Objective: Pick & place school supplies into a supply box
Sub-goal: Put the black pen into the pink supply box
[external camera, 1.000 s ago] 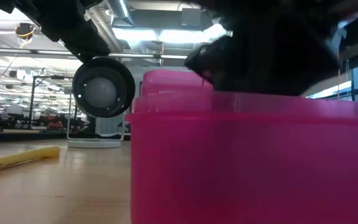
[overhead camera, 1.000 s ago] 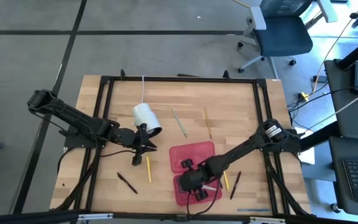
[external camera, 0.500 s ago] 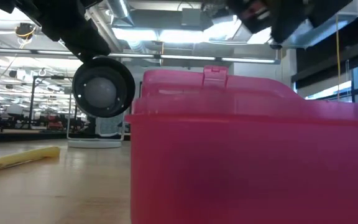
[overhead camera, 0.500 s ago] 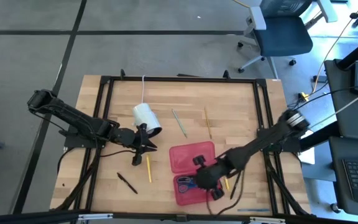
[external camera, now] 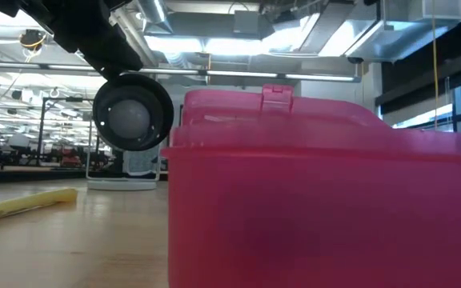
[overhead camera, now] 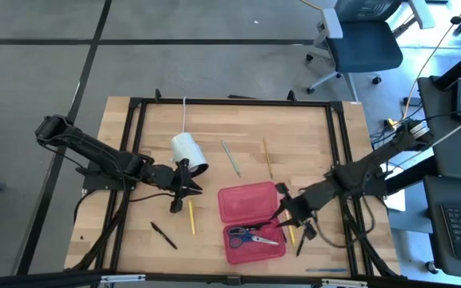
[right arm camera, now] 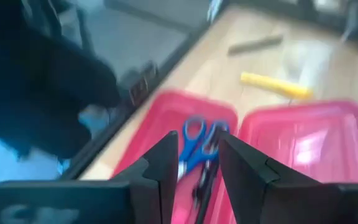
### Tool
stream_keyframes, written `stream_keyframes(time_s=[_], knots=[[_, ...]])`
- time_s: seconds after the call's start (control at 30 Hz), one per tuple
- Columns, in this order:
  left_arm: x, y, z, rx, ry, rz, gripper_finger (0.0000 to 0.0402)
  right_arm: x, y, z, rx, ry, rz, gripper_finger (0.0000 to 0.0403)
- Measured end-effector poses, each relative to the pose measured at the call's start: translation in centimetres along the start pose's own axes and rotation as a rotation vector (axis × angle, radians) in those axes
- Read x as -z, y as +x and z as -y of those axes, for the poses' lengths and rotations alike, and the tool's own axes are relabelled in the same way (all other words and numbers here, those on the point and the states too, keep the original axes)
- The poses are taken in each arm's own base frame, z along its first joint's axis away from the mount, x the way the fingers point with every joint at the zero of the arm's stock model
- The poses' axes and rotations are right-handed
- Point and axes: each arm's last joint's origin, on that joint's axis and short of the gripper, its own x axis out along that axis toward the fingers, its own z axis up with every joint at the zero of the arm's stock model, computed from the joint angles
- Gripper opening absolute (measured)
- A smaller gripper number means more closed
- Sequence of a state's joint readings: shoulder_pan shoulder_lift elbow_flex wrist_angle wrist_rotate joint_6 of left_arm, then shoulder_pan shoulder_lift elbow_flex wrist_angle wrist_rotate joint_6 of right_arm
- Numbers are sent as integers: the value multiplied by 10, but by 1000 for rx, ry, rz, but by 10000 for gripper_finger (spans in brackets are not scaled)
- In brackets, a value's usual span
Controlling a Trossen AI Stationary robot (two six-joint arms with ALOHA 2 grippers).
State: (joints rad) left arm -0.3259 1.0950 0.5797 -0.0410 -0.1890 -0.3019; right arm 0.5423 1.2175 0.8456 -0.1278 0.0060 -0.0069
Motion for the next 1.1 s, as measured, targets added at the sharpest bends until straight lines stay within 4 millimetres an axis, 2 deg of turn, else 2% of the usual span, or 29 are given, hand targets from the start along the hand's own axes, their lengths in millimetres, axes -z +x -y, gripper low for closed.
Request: stream_keyframes(time_s=[0.13, 0.23, 0.33, 0.6, 0.8, 0.93, 1.1], knots=[[0, 0, 0, 0, 0, 0, 52, 13, -12, 0, 1, 7, 45, 119], [0, 0, 0, 0, 0, 0, 51, 27, -13, 0, -1, 85, 23, 119], [0, 0, 0, 0, 0, 1, 48, 39, -14, 0, 2, 83, 6, 119], [-1, 0, 0, 4, -2, 13, 52, 52, -39, 2, -122, 49, 198, 119], [-2, 0, 0, 5, -3, 16, 48, 68, -58, 3, -72, 50, 280, 119], [-2, 0, 0, 5, -3, 17, 48, 75, -62, 3, -70, 36, 325, 119], [-2, 0, 1, 8, -6, 24, 53, 76, -63, 3, -66, 18, 335, 119]])
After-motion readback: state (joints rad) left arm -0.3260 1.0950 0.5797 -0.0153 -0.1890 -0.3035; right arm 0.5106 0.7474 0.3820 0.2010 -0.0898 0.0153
